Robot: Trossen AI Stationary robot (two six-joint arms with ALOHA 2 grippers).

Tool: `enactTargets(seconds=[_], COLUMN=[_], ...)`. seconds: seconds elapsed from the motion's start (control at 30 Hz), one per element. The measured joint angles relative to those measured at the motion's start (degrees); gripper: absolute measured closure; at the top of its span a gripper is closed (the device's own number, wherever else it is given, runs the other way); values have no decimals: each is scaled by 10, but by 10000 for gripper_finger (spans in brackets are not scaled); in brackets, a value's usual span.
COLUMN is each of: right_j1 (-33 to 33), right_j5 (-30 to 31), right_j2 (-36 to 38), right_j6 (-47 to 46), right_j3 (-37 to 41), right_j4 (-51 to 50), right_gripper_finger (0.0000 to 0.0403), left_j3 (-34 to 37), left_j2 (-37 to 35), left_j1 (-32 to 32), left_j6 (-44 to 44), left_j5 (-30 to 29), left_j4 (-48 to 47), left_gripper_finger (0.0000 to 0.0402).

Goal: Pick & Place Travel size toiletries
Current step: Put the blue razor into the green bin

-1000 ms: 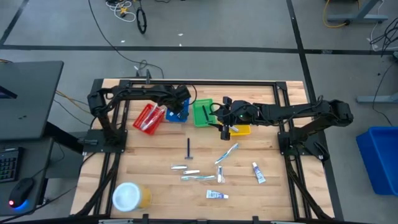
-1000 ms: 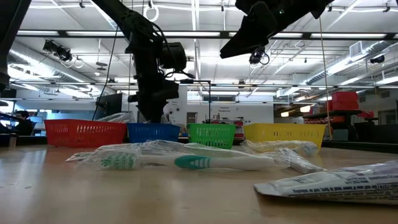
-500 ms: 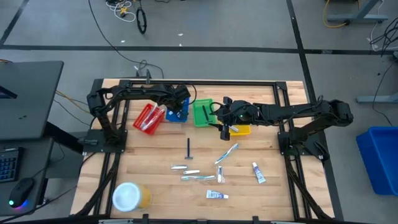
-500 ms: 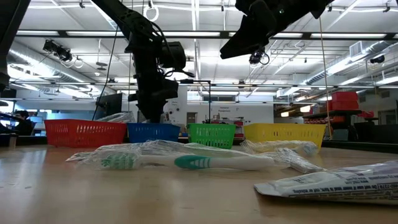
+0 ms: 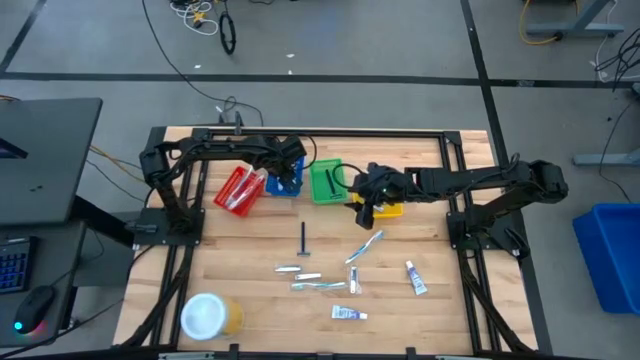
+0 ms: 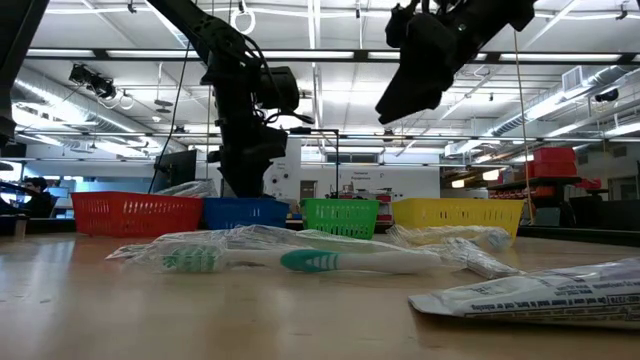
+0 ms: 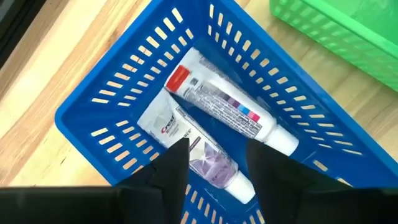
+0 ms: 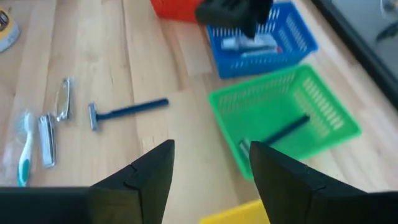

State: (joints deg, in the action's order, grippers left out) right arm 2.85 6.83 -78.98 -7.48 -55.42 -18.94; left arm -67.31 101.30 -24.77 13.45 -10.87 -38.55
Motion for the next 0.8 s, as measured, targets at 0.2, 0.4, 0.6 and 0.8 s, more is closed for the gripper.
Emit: enactTargets(seconds=[0.2,0.4,0.6,0.8], right_j1=[0,0,0,0], right_j5=[0,0,0,0], right_j2=[0,0,0,0], right_j6=[-28,-28,-27,-26], right_j3=[0,0,0,0], right_j4=[-19,-17,-17,-18], right_gripper_finger=[203,215,222,216], left_j3=[-29,-60,-63,-53], left_j2=[-5,-5,-5,-5], left_j1=[13,66,149,233], left_j6=[83,141,232,344], left_j5=[0,22,36,-4], left_j4=[-45,-82,-81,-65], left_gripper_finger=[234,239,239,239])
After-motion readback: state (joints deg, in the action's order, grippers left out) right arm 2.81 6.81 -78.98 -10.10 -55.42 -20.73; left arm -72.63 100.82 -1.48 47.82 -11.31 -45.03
